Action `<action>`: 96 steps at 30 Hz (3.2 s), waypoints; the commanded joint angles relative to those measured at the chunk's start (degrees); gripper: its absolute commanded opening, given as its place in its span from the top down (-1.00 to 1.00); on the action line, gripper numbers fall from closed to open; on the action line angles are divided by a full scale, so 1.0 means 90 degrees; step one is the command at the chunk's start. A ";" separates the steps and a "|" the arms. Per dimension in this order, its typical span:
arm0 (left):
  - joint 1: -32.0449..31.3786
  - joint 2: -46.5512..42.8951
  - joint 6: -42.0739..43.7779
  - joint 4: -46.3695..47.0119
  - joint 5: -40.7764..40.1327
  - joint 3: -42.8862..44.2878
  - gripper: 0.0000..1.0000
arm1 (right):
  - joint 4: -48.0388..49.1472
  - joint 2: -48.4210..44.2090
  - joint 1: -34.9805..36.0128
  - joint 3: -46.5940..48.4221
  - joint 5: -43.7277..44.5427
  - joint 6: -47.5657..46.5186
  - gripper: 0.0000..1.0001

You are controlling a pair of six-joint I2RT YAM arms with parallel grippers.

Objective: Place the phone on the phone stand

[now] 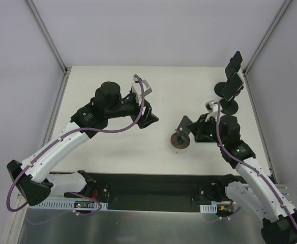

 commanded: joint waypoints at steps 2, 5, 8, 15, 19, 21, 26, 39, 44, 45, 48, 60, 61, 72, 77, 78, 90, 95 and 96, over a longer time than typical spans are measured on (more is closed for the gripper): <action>0.0018 -0.0171 -0.0368 0.0219 -0.1212 0.0031 -0.54 | 0.0440 -0.0569 -0.2038 -0.0205 0.0923 0.0305 1.00; 0.0008 -0.0191 -0.0358 0.0219 -0.1055 0.0041 -0.55 | 0.0576 -0.0492 -0.3288 -0.0234 0.0689 -0.0104 0.99; 0.0008 -0.0239 -0.0563 0.0219 -0.1025 0.0041 -0.54 | 0.1219 -0.0014 -0.4402 -0.0215 0.0250 -0.0564 0.99; -0.0001 -0.0259 -0.0622 0.0268 -0.0947 0.0002 -0.55 | 0.3475 0.1607 -0.6180 -0.0274 -0.1001 -0.0282 0.99; -0.0040 -0.0249 -0.0641 0.0278 -0.0859 -0.0008 -0.55 | 0.3897 0.2435 -0.6269 0.0135 -0.1060 -0.0546 0.99; -0.0060 -0.0240 -0.0641 0.0278 -0.0820 0.0002 -0.55 | 0.3868 0.2672 -0.6328 0.0350 -0.1167 -0.0673 0.99; -0.0080 -0.0162 -0.0651 0.0288 -0.0732 0.0012 -0.55 | 0.3877 0.3151 -0.6406 0.0391 -0.1148 -0.0888 0.99; -0.0197 -0.0083 -0.0622 0.0307 -0.0723 -0.0027 -0.55 | 0.3372 0.3738 -0.6455 0.0566 -0.1324 -0.1239 0.89; -0.0207 -0.0112 -0.0661 0.0307 -0.0625 -0.0008 -0.55 | 0.3029 0.3279 -0.6436 0.0430 -0.0566 -0.0937 -0.30; -0.0207 -0.0113 -0.0661 0.0317 -0.0625 -0.0008 -0.55 | 0.2622 0.3056 -0.6416 0.0517 -0.0349 -0.0888 -0.38; -0.0207 -0.0103 -0.0680 0.0317 -0.0644 -0.0008 -0.55 | 0.1316 0.2481 -0.6368 0.0800 0.0529 -0.0558 -0.58; -0.0207 -0.0044 -0.0749 0.0317 -0.0595 0.0002 -0.55 | -0.1143 0.0202 -0.4339 -0.0126 0.2348 0.0742 -0.93; -0.0207 -0.0054 -0.0749 0.0317 -0.0605 0.0002 -0.55 | -0.1026 0.0270 -0.3930 -0.0243 0.2271 0.0888 -0.93; -0.0207 -0.0005 -0.0749 0.0317 -0.0615 -0.0017 -0.55 | -0.0186 0.2047 -0.4306 -0.0537 0.1469 0.1602 -0.93; -0.0207 -0.0015 -0.0768 0.0317 -0.0556 0.0002 -0.55 | 0.0185 0.2535 -0.4560 -0.0645 0.1235 0.1524 -0.93; -0.0207 -0.0005 -0.0778 0.0317 -0.0547 0.0002 -0.55 | 0.0205 0.2614 -0.4561 -0.0635 0.1235 0.1495 -0.93; -0.0197 0.0063 -0.0778 0.0317 -0.0517 0.0012 -0.55 | 0.0743 0.3220 -0.4142 -0.0694 0.0786 0.1485 -0.93; -0.0197 0.0083 -0.0768 0.0317 -0.0527 0.0012 -0.55 | 0.0139 0.2578 -0.3137 -0.0791 0.0600 0.1972 -0.93; -0.0197 0.0083 -0.0778 0.0317 -0.0508 0.0002 -0.55 | 0.0070 0.2421 -0.2999 -0.0859 0.0629 0.2128 -0.93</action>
